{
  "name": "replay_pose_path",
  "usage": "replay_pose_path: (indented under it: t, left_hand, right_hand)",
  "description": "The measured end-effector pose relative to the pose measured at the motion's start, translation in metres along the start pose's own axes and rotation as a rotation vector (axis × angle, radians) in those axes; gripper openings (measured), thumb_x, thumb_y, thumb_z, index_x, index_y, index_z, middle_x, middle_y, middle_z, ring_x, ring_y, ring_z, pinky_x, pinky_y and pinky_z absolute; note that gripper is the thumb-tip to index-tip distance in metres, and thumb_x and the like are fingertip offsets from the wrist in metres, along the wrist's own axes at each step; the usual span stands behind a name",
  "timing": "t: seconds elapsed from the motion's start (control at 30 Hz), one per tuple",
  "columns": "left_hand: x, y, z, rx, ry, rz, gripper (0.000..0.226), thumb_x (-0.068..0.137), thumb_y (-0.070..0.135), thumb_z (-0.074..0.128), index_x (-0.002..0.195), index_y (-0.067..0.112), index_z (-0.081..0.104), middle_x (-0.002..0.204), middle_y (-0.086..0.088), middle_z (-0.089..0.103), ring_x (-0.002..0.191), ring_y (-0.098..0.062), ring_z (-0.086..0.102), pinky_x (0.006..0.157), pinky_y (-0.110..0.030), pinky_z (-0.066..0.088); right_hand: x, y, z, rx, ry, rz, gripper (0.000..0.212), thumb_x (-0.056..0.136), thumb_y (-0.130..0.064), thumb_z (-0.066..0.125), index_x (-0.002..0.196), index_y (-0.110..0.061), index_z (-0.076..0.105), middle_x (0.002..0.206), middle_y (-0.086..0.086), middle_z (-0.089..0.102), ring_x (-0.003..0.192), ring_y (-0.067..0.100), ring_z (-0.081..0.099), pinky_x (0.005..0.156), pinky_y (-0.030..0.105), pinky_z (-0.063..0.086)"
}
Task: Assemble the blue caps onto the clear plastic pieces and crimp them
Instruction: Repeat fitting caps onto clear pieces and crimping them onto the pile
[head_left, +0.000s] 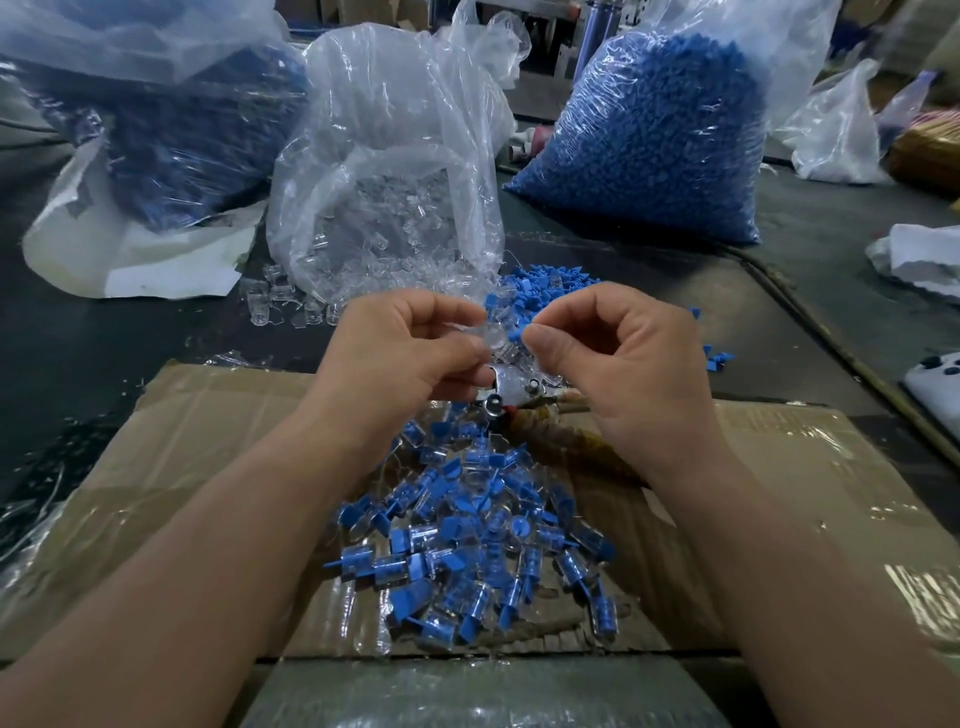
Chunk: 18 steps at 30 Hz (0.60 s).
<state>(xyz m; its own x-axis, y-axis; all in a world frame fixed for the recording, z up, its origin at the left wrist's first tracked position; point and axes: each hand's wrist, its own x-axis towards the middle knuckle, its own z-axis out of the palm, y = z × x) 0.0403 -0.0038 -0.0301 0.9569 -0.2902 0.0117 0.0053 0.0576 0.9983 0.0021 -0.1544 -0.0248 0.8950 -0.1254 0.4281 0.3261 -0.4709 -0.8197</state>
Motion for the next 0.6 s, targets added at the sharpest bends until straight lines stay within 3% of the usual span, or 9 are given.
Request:
replay_pose_path:
  t: [0.13,0.33,0.6]
  left_hand:
    - [0.0000,0.0010,-0.0001,0.004,-0.003,0.019,0.014,0.078,-0.005,0.063,0.083,0.008,0.066,0.066,-0.009,0.068,0.060,-0.016,0.067,0.057,-0.023,0.056]
    - [-0.0020,0.0023,0.0011,0.076,-0.044,0.059,0.016,0.075,-0.005,0.066,0.078,0.011,0.066,0.071,-0.012,0.070,0.061,-0.018,0.068,0.059,-0.027,0.058]
    - [-0.0053,0.0008,0.0059,0.179,-0.050,0.149,0.020,0.076,-0.004,0.067,0.074,0.016,0.067,0.072,-0.009,0.069,0.060,-0.012,0.066,0.058,-0.021,0.056]
  right_hand:
    - [-0.0030,0.0004,0.0064,-0.047,0.032,-0.024,0.017,0.078,-0.009,0.071,0.071,-0.021,0.062,0.064,-0.005,0.064,0.060,0.010,0.061,0.060,0.024,0.053]
    - [-0.0048,0.0028,0.0093,-0.204,0.067,-0.052,0.020,0.078,-0.011,0.070,0.066,-0.023,0.059,0.060,-0.013,0.058,0.060,0.002,0.058,0.054,0.014,0.047]
    - [-0.0056,0.0026,0.0110,-0.262,0.041,-0.017,0.021,0.073,-0.017,0.072,0.061,-0.023,0.056,0.054,-0.014,0.055,0.058,0.000,0.055,0.051,0.013,0.044]
